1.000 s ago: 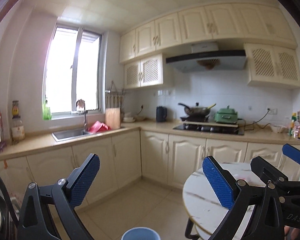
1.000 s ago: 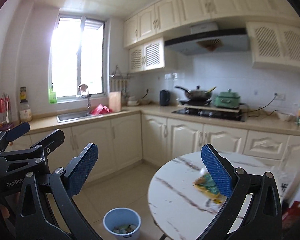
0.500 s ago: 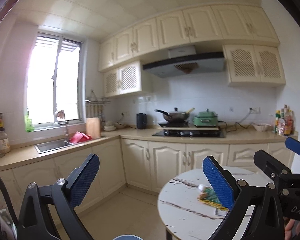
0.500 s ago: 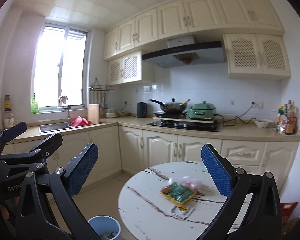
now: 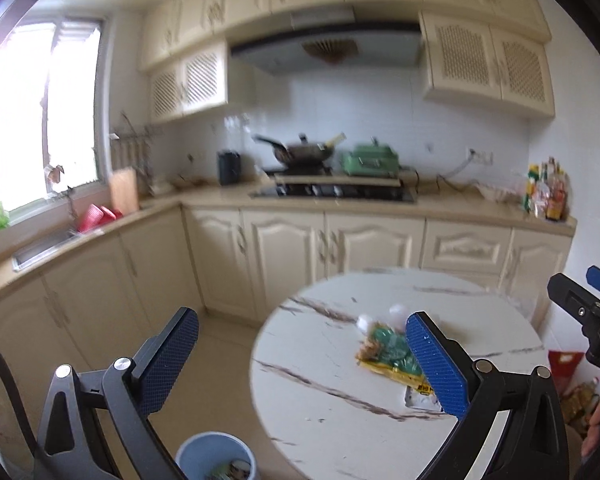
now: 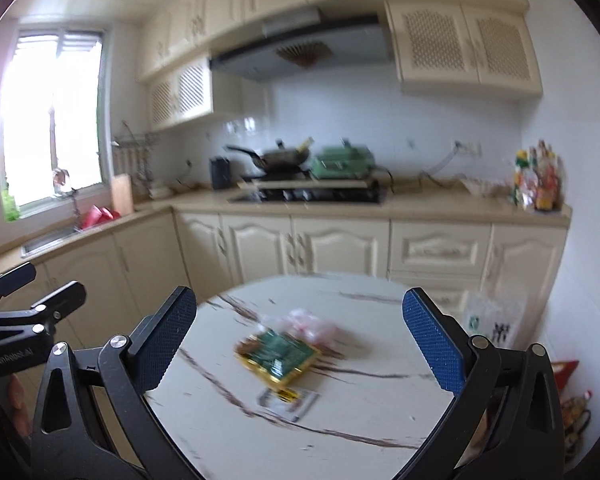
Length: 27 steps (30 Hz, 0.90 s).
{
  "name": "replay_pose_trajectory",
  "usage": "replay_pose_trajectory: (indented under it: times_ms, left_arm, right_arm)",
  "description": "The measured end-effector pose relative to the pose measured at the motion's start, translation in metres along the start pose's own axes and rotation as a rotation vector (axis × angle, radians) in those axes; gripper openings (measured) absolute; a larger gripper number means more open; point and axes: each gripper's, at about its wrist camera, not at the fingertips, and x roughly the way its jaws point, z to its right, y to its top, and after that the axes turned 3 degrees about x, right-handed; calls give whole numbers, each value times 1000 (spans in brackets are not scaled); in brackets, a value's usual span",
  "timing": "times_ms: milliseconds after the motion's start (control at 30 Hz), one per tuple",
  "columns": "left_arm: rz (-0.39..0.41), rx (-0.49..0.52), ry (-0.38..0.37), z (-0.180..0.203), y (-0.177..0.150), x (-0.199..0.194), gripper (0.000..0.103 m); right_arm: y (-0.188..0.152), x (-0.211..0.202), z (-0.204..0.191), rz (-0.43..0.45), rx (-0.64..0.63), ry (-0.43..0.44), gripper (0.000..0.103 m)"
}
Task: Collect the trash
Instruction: 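Move both tools back toward the remaining trash on the table, then grasp the clear plastic bag with the right tool while the left tool grasps the brown root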
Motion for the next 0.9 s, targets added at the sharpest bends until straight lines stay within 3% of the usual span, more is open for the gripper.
replay_pose_trajectory:
  times_ms: [300, 467, 567, 733, 800, 833, 900]
  left_arm:
    - [-196, 103, -95, 44, 18, 143, 102]
    - [-315, 100, -160, 55, 40, 231, 100]
    - [-340, 97, -177, 54, 40, 258, 97]
    - [-410, 94, -250, 57, 39, 295, 64]
    - [-410, 73, -281, 53, 43, 307, 56]
    - [-412, 64, -293, 52, 44, 312, 39]
    - [-424, 45, -319, 47, 47, 318, 19]
  right_arm:
    - [-31, 128, 61, -260, 43, -14, 103]
    - [-43, 180, 80, -349, 51, -2, 103]
    - [-48, 203, 85, -394, 46, 7, 103]
    - [-53, 241, 88, -460, 44, 61, 103]
    - [-55, 256, 84, -486, 29, 75, 103]
    - [-57, 264, 82, -499, 19, 85, 103]
    - [-60, 280, 76, -525, -6, 100, 103]
